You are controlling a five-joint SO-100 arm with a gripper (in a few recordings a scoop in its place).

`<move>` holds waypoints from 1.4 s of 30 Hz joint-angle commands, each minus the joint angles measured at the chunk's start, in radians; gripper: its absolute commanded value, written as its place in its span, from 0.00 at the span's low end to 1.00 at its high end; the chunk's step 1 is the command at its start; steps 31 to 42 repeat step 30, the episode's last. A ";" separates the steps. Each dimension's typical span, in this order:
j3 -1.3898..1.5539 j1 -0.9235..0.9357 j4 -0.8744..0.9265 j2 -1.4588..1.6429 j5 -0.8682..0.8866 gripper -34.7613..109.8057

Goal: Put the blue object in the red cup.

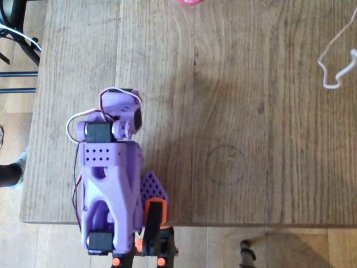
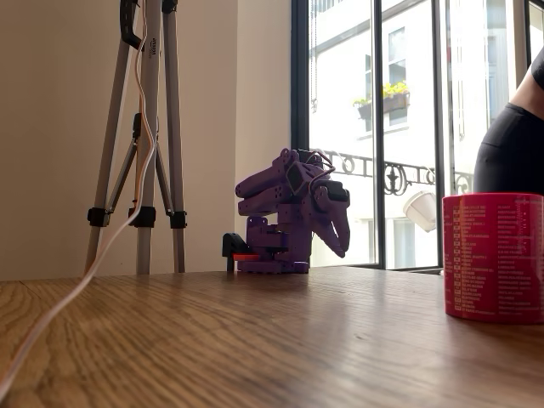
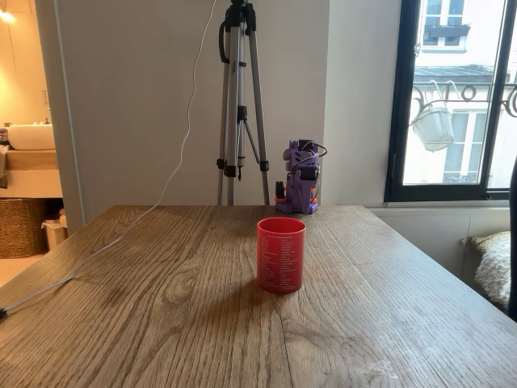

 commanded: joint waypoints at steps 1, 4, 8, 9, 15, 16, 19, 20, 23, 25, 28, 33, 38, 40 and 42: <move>-0.014 0.014 0.005 -0.005 0.011 0.24; -0.014 0.014 0.005 -0.005 0.009 0.31; -0.014 0.014 0.005 -0.005 0.009 0.26; -0.014 0.014 0.005 -0.005 0.009 0.26; -0.014 0.014 0.005 -0.005 0.009 0.24; -0.014 0.014 0.005 -0.005 0.009 0.24; -0.014 0.014 0.005 -0.005 0.009 0.24; -0.014 0.014 0.005 -0.005 0.009 0.24; -0.014 0.014 0.005 -0.005 0.009 0.24; -0.014 0.014 0.005 -0.005 0.009 0.24; -0.014 0.014 0.005 -0.005 0.009 0.24; -0.014 0.014 0.005 -0.005 0.009 0.24; -0.014 0.014 0.005 -0.005 0.009 0.24; -0.014 0.014 0.005 -0.005 0.009 0.24; -0.014 0.014 0.005 -0.005 0.009 0.24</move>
